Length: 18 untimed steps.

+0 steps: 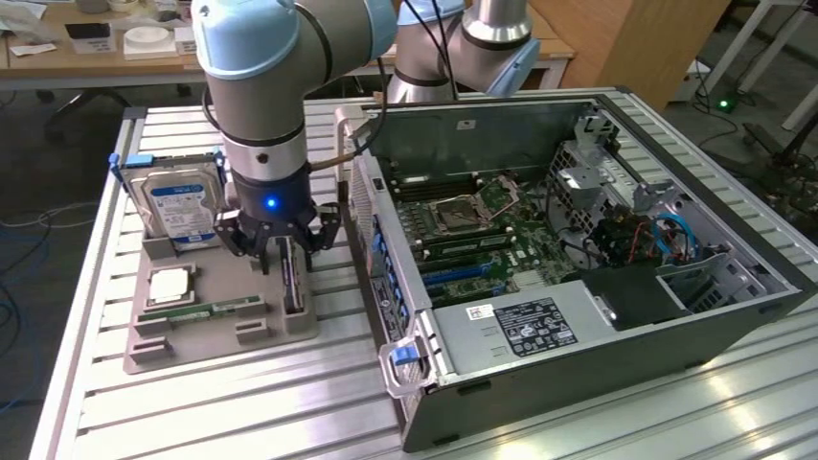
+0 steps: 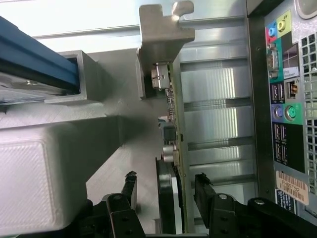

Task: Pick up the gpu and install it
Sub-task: 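Pick up the gpu and move the gpu toward the slot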

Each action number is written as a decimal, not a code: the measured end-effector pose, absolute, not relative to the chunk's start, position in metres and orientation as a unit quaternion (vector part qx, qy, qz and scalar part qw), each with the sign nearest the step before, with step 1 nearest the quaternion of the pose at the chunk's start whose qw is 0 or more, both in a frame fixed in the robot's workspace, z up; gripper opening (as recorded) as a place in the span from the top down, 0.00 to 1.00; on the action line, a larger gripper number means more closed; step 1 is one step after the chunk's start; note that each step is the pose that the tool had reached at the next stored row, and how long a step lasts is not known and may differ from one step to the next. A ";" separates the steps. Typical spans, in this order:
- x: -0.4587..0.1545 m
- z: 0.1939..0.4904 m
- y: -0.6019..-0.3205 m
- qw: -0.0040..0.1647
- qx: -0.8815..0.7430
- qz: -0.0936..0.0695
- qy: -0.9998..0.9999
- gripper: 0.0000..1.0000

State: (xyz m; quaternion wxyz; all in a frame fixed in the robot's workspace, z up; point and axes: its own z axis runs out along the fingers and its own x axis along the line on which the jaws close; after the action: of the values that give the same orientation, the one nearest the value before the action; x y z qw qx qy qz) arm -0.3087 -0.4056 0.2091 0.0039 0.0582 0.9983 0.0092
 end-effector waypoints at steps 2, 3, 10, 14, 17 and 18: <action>-0.309 0.208 -0.406 0.003 0.052 0.007 0.999 0.41; -0.309 0.208 -0.406 0.003 0.050 0.007 0.999 0.41; -0.309 0.208 -0.406 0.003 0.049 0.007 0.999 0.41; -0.309 0.208 -0.406 0.003 0.049 0.007 0.999 0.49; -0.309 0.208 -0.406 0.003 0.049 0.007 0.999 0.56; -0.309 0.208 -0.406 0.003 0.049 0.007 0.999 0.57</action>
State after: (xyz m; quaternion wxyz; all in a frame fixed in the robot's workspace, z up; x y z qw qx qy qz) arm -0.3087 -0.4056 0.2080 0.0030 0.0493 0.9988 0.0073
